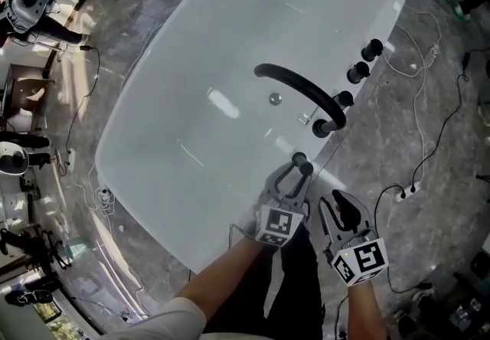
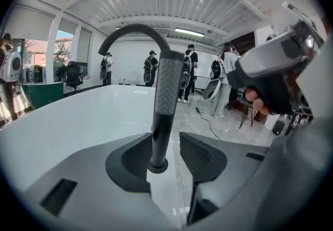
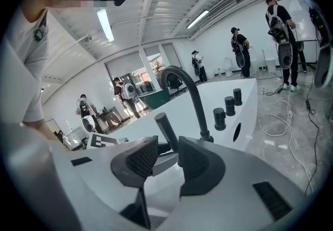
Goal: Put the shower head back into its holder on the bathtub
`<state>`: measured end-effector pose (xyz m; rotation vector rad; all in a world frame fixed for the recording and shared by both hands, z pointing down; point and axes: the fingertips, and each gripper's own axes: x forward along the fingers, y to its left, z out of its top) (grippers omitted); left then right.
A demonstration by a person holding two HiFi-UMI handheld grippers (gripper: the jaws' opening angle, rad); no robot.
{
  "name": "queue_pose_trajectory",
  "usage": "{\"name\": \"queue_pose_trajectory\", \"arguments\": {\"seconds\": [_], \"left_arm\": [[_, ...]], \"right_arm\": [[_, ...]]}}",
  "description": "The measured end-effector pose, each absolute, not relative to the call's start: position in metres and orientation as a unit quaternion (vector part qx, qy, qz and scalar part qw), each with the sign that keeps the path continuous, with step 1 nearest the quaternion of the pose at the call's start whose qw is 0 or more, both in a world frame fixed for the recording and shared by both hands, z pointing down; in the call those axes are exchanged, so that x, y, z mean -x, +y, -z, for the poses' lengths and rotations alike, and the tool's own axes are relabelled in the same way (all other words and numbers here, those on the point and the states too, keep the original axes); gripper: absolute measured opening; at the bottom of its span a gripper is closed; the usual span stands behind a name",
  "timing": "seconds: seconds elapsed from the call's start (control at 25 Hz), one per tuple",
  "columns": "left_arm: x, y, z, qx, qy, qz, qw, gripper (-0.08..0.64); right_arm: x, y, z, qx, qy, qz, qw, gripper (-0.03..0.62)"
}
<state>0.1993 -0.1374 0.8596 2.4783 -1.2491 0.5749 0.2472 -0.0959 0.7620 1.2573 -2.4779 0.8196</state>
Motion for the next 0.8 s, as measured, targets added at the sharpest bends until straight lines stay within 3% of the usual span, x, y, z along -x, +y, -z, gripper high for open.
{"name": "queue_pose_trajectory", "arguments": {"seconds": [0.16, 0.36, 0.8], "left_arm": [[-0.193, -0.11, -0.805, -0.866, -0.427, -0.192, 0.177, 0.144], [-0.196, -0.094, -0.691, -0.881, -0.408, -0.149, 0.187, 0.032], [-0.22, -0.083, -0.53, -0.892, -0.387, -0.103, 0.208, 0.006]], "right_arm": [[-0.239, -0.09, -0.729, -0.442, -0.846, -0.274, 0.117, 0.106], [-0.236, -0.081, -0.672, -0.472, -0.834, -0.264, 0.105, 0.057], [-0.258, -0.066, -0.541, -0.513, -0.824, -0.228, 0.077, 0.015]]}}
